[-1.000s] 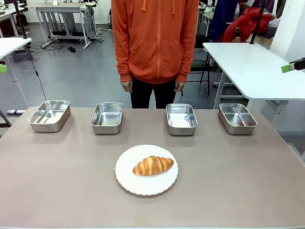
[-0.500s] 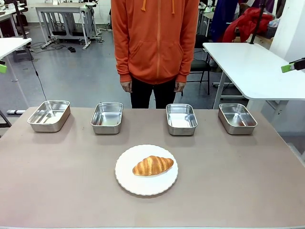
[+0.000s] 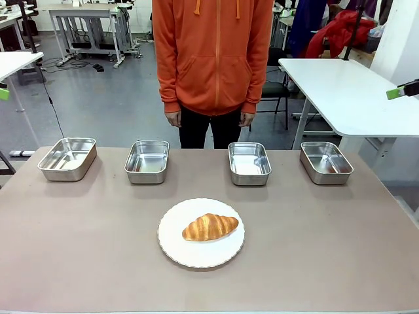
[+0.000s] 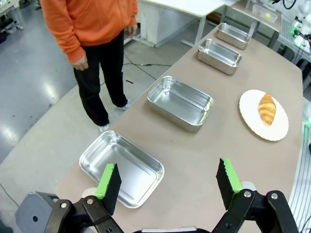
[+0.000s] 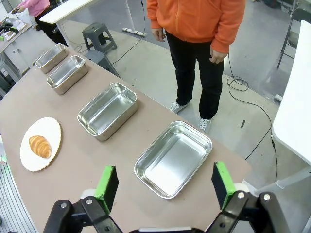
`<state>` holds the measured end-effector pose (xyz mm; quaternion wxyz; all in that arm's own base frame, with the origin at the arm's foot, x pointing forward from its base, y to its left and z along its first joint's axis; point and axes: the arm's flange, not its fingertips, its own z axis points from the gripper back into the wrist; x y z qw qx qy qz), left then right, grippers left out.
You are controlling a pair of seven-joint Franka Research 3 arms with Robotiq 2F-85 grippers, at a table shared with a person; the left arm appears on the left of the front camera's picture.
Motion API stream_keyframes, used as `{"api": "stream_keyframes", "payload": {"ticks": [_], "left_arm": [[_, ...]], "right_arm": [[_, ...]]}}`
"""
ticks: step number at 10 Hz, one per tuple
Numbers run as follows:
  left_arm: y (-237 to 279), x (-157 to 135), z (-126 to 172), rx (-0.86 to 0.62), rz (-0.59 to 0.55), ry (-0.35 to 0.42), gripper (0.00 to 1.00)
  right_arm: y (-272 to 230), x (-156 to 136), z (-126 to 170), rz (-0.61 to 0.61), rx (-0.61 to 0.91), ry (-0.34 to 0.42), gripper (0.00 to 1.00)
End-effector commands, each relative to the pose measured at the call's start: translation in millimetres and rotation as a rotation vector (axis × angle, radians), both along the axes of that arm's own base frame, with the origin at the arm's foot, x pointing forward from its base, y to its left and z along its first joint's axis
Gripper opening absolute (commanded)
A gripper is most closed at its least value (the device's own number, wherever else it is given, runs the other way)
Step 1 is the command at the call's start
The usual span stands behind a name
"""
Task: Place the bread in the container.
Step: Place the Butter Roll into the Airtight Container indicated by the human.
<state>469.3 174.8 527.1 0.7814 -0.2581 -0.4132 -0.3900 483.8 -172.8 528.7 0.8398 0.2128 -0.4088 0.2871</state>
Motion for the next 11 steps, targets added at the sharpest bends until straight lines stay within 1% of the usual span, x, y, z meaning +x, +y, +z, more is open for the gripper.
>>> {"api": "stream_keyframes", "payload": {"ticks": [1,11], "left_arm": [[1.2,0.0,2.1,-0.002,-0.001,-0.004,1.0],[1.2,0.0,2.1,-0.002,-0.001,-0.004,1.0]], "right_arm": [[0.8,0.5,0.0,0.004,0.002,-0.001,1.0],[0.8,0.5,0.0,0.004,0.002,-0.001,1.0]]}}
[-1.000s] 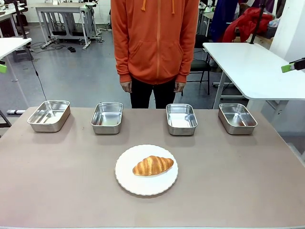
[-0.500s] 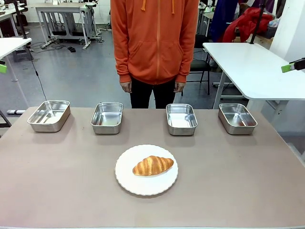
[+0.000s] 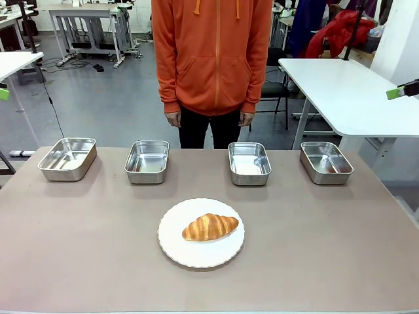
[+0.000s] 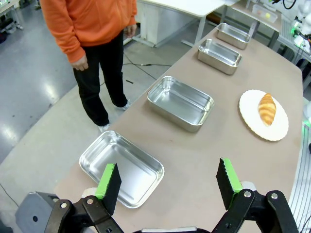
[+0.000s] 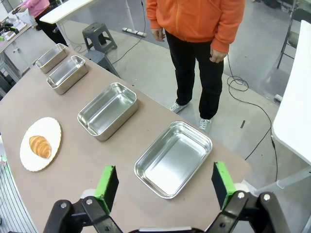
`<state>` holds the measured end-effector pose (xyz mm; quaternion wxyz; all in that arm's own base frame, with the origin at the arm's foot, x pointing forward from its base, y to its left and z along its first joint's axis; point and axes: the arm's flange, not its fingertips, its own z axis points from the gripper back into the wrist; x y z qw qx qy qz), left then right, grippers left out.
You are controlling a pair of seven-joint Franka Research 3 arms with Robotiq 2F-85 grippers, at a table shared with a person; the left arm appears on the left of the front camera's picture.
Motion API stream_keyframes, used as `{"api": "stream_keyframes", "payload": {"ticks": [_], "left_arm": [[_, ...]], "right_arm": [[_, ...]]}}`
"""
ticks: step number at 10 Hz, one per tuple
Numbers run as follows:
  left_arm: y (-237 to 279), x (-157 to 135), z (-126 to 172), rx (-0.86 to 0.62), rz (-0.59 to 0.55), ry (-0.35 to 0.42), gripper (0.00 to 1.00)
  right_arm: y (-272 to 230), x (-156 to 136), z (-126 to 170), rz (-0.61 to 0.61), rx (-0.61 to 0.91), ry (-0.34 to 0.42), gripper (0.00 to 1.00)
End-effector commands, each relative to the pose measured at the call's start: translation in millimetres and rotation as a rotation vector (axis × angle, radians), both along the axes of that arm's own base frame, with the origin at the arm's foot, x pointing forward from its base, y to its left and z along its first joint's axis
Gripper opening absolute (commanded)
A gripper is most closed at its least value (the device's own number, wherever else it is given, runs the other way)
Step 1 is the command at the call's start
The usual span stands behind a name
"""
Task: Place the bread in the container.
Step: Place the Butter Roll into the Airtight Container indicated by the human.
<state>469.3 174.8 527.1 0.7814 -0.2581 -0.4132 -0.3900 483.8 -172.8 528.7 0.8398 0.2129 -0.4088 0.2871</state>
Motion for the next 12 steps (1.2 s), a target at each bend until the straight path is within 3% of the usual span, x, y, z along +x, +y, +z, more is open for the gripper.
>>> {"api": "stream_keyframes", "payload": {"ticks": [1,12], "left_arm": [[1.2,0.0,2.1,-0.002,-0.001,-0.004,1.0],[1.2,0.0,2.1,-0.002,-0.001,-0.004,1.0]], "right_arm": [[0.8,0.5,0.0,0.004,0.002,-0.001,1.0],[0.8,0.5,0.0,0.004,0.002,-0.001,1.0]]}}
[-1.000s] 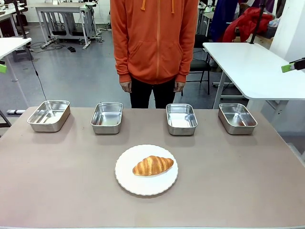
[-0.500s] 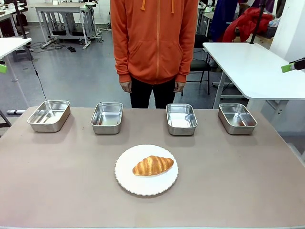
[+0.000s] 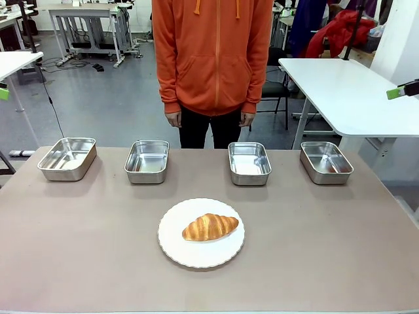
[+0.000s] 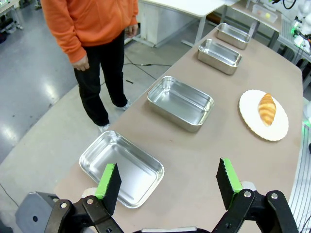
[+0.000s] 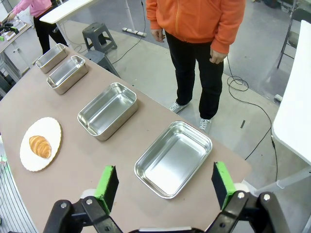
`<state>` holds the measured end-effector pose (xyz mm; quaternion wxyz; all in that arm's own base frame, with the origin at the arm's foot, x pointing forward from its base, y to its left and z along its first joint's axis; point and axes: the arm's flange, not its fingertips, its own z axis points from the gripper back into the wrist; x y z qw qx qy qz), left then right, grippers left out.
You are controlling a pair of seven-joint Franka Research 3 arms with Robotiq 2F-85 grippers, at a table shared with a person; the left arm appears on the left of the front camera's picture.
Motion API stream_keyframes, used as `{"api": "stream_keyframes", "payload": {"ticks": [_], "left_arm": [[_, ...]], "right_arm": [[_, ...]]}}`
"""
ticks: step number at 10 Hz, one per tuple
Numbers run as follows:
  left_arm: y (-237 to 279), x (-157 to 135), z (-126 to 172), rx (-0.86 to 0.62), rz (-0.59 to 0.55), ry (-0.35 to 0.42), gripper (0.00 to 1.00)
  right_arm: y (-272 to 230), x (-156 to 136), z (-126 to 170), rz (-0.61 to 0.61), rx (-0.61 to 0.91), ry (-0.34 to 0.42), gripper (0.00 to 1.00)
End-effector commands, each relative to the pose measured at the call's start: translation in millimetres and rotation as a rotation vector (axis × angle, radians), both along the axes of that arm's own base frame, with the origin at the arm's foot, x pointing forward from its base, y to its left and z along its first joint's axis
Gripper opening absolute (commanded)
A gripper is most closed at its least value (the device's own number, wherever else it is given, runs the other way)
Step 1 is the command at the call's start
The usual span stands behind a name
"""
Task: Place the bread in the container.
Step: Place the Butter Roll into the Airtight Container indicated by the human.
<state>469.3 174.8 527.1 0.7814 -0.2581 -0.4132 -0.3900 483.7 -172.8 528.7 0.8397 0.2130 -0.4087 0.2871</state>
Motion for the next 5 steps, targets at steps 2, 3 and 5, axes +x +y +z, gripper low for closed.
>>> {"api": "stream_keyframes", "payload": {"ticks": [2,3,5], "left_arm": [[1.2,0.0,2.1,-0.002,-0.001,-0.004,1.0],[1.2,0.0,2.1,-0.002,-0.001,-0.004,1.0],[1.2,0.0,2.1,-0.002,-0.001,-0.004,1.0]], "right_arm": [[0.8,0.6,0.1,0.004,0.001,-0.001,1.0],[0.8,0.6,0.1,0.004,0.001,-0.001,1.0],[0.8,0.6,0.1,0.004,0.001,-0.001,1.0]]}}
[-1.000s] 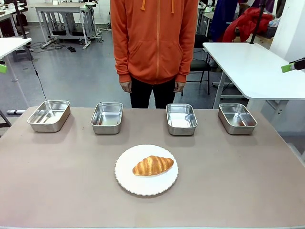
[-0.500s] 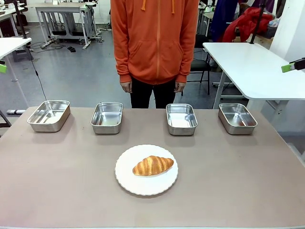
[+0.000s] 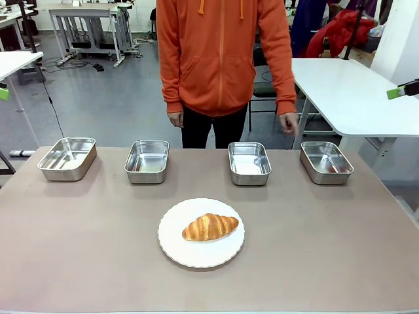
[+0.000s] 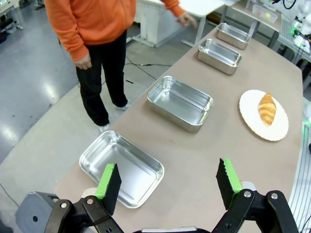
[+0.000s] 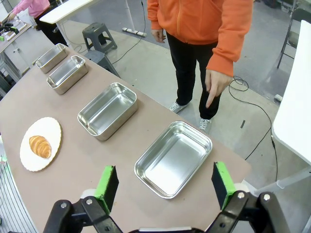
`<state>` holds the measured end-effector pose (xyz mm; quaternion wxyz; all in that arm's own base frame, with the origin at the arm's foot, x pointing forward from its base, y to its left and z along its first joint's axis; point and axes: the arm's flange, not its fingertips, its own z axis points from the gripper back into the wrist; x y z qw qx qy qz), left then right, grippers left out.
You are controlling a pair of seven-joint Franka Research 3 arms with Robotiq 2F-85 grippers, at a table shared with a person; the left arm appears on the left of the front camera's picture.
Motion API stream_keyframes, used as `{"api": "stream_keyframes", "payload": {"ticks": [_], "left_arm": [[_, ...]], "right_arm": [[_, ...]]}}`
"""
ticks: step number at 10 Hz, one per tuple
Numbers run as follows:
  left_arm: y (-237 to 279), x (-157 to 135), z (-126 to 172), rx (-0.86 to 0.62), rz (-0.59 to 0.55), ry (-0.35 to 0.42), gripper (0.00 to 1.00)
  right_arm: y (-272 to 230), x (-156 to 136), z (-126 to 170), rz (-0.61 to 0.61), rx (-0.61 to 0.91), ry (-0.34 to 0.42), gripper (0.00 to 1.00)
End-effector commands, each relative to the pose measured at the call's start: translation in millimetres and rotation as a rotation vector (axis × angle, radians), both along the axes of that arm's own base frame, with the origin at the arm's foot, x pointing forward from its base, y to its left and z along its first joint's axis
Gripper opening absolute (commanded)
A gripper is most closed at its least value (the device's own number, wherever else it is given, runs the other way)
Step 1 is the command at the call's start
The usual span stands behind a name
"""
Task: Place the bread in the container.
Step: Place the Butter Roll into the Airtight Container indicated by the human.
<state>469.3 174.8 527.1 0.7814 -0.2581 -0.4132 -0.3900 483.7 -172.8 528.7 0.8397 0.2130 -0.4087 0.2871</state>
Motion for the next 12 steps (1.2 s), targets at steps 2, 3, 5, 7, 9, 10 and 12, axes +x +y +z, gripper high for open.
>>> {"api": "stream_keyframes", "payload": {"ticks": [2,3,5,7,9,10,12], "left_arm": [[1.2,0.0,2.1,-0.002,-0.001,-0.004,1.0],[1.2,0.0,2.1,-0.002,-0.001,-0.004,1.0],[1.2,0.0,2.1,-0.002,-0.001,-0.004,1.0],[1.2,0.0,2.1,-0.002,-0.001,-0.004,1.0],[1.2,0.0,2.1,-0.002,-0.001,-0.004,1.0],[1.2,0.0,2.1,-0.002,-0.001,-0.004,1.0],[1.2,0.0,2.1,-0.002,-0.001,-0.004,1.0]], "right_arm": [[0.8,0.6,0.1,0.004,0.001,-0.001,1.0],[0.8,0.6,0.1,0.004,0.001,-0.001,1.0],[0.8,0.6,0.1,0.004,0.001,-0.001,1.0],[0.8,0.6,0.1,0.004,0.001,-0.001,1.0],[0.8,0.6,0.1,0.004,0.001,-0.001,1.0],[0.8,0.6,0.1,0.004,0.001,-0.001,1.0],[0.8,0.6,0.1,0.004,0.001,-0.001,1.0]]}}
